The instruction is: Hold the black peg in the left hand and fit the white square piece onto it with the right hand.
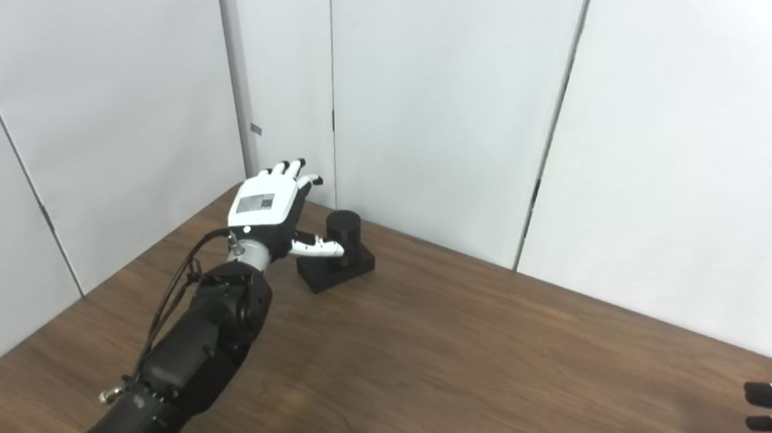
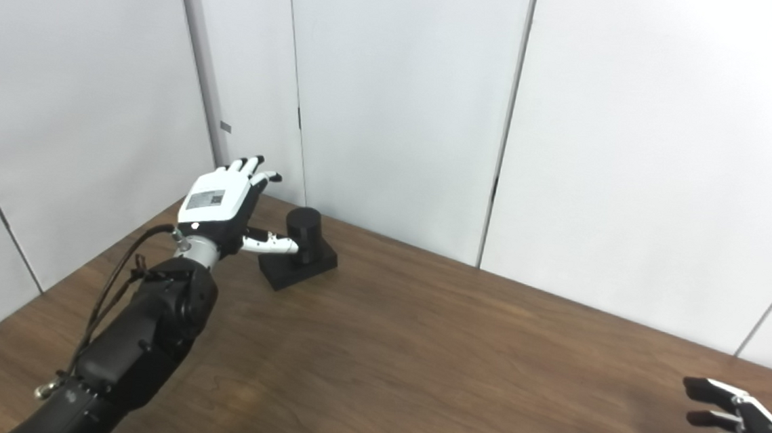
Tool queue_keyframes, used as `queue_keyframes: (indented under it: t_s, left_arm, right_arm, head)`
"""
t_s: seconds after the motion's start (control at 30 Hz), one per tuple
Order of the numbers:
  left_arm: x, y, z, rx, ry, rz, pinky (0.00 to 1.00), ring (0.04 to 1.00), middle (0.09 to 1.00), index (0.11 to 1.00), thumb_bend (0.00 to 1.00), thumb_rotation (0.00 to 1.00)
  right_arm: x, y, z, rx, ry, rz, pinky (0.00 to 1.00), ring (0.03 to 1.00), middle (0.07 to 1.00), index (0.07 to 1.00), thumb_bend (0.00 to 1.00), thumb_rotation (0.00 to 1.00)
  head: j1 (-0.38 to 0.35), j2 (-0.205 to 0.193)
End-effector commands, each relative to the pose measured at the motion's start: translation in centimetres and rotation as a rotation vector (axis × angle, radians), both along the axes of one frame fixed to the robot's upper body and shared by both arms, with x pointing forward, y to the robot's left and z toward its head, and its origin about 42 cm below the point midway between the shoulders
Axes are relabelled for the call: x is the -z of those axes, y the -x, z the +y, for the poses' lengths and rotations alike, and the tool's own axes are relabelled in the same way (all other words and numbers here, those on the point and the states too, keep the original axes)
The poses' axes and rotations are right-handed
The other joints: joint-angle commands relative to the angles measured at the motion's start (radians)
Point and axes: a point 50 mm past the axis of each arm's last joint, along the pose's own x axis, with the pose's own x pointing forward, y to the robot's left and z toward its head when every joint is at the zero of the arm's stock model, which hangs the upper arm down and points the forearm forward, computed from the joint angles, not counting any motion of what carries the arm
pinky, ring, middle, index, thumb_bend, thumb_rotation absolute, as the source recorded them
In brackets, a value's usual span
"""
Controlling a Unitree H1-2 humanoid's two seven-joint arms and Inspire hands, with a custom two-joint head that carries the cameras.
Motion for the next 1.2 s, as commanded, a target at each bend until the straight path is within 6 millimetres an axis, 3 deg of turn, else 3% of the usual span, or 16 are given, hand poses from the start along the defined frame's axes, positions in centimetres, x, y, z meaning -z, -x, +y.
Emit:
queue_keyframes:
  t_s: [0.0,0.47,0.8,1.17]
  left_arm:
    - [-2.9,-1.1,0.8,-0.026,-0.061,-0.066,0.97,1.0,1.0,0.865,1.0,0.6]
    - [-1.4,-2.8,1.6,-0.058,-0.082,0.048,0.95,1.0,1.0,0.87,1.0,0.63]
    - [0.8,-4.1,1.7,-0.088,-0.052,0.106,0.93,1.0,1.0,0.868,1.0,0.73]
    - [2.2,-5.3,1.3,-0.084,-0.036,0.176,0.96,1.0,1.0,0.864,1.0,0.7]
  right_arm:
    - [-2.0,-0.4,0.0,0.0,0.008,-0.074,0.49,0.611,0.695,0.667,0.61,0.0]
    - [-2.1,0.0,0.1,-0.001,0.007,-0.072,0.49,0.616,0.698,0.666,0.61,0.0]
    - [-2.5,0.1,0.4,0.011,0.016,-0.06,0.49,0.612,0.694,0.666,0.62,0.0]
    - [-2.6,0.2,0.4,0.006,0.021,-0.056,0.51,0.623,0.702,0.674,0.61,0.0]
  head:
    - [-0.001,0.001]
    - [-0.01,0.017]
    - [-0.017,0.021]
    - [-0.015,0.027]
